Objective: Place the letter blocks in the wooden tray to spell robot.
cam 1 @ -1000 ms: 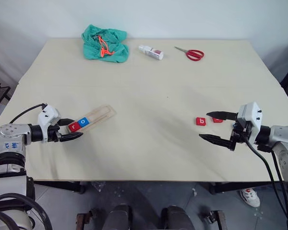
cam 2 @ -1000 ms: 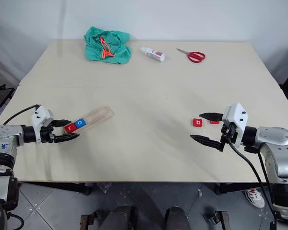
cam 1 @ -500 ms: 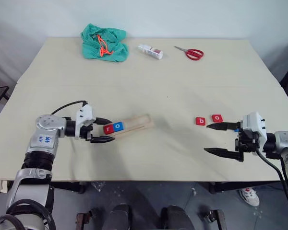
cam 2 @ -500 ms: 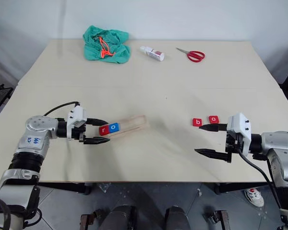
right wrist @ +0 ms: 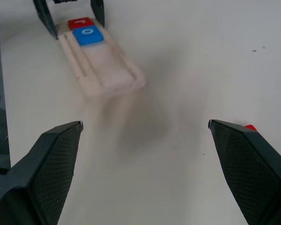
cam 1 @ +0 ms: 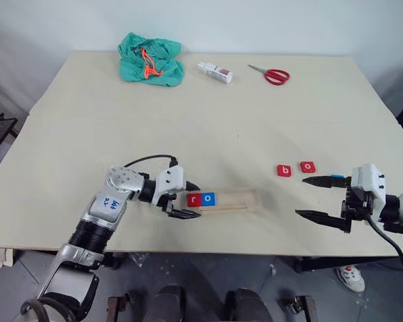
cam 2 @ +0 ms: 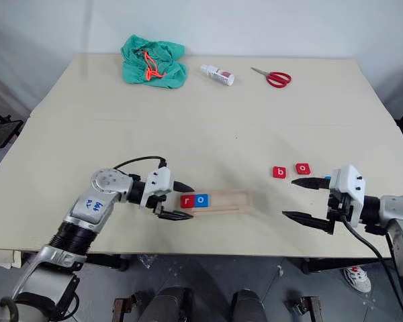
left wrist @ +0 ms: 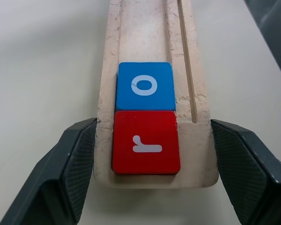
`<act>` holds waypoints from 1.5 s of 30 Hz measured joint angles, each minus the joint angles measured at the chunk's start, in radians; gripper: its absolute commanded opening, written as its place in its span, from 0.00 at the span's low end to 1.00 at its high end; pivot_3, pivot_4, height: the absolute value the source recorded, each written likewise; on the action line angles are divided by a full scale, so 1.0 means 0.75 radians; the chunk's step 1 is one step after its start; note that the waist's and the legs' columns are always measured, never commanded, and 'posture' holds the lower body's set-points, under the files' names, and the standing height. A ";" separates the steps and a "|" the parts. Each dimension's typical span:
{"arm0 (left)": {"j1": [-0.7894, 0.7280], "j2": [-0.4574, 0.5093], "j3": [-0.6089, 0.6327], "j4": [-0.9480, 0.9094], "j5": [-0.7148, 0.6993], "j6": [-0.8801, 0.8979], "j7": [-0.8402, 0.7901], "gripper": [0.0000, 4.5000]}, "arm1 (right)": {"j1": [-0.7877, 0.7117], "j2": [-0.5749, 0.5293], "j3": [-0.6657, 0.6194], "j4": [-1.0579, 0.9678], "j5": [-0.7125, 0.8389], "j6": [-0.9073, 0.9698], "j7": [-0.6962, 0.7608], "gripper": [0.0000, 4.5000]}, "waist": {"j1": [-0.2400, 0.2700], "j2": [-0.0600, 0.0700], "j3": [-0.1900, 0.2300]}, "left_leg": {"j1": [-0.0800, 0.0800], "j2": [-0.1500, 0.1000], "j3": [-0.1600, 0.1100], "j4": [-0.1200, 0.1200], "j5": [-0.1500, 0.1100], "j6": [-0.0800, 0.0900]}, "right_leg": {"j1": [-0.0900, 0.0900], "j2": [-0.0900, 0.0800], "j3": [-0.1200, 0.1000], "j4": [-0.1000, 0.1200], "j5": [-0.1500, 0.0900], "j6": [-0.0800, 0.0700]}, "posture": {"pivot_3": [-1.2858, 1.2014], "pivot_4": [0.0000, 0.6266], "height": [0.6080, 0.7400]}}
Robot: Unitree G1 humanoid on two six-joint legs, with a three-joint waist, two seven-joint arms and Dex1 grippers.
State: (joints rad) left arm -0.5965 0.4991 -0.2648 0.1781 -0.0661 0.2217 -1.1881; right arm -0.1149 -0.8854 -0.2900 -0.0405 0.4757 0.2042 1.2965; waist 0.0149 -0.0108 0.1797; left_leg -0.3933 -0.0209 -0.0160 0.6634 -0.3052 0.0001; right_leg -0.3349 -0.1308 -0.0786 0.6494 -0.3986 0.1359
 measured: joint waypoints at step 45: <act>0.038 0.008 0.250 -0.050 -0.408 -0.199 -0.195 0.99 | 0.154 0.188 -0.152 -0.184 -0.066 0.263 -0.737 1.00 | 0.014 0.001 0.000 | 0.004 -0.001 -0.003 -0.001 0.000 0.002 | 0.015 0.000 -0.008 -0.016 0.001 0.002 | 0.52 0.24 1.00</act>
State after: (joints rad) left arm -0.5681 0.5051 -0.0772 0.1409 -0.3721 0.0723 -1.3345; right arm 0.0003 -0.7441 -0.4037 -0.1783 0.4259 0.4012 0.7440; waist 0.0253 -0.0100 0.1796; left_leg -0.3905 -0.0216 -0.0185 0.6624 -0.3055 0.0013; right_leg -0.3234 -0.1309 -0.0846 0.6372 -0.3978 0.1375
